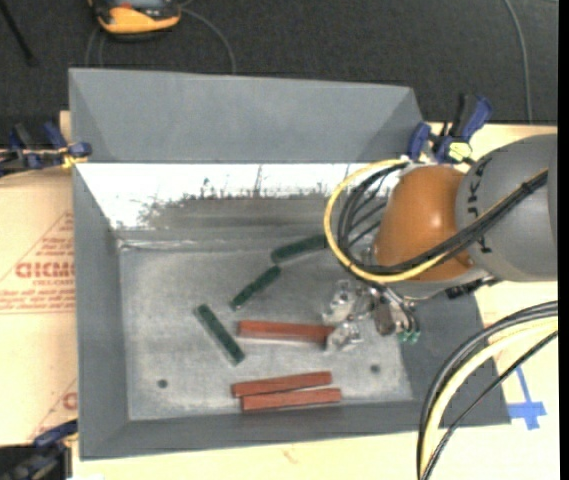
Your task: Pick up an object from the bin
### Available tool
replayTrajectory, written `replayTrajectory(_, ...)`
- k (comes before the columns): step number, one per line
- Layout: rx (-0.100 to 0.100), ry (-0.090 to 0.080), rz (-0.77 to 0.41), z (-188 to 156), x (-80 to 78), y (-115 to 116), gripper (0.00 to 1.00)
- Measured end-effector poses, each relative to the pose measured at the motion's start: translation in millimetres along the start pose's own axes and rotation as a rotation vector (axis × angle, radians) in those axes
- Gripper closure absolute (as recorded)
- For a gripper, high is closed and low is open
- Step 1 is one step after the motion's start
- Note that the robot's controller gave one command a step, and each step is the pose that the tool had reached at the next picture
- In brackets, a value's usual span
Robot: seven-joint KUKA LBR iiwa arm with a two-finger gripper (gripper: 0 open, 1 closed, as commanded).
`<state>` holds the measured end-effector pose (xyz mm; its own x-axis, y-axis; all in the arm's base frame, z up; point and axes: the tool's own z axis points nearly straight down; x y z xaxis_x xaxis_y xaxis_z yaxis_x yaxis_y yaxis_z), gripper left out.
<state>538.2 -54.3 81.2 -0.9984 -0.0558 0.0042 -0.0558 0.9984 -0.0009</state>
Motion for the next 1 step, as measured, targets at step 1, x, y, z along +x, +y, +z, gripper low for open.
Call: replayTrajectory(1,0.002,-0.011,-0.016,-147.6,-25.5,-28.6,1.00)
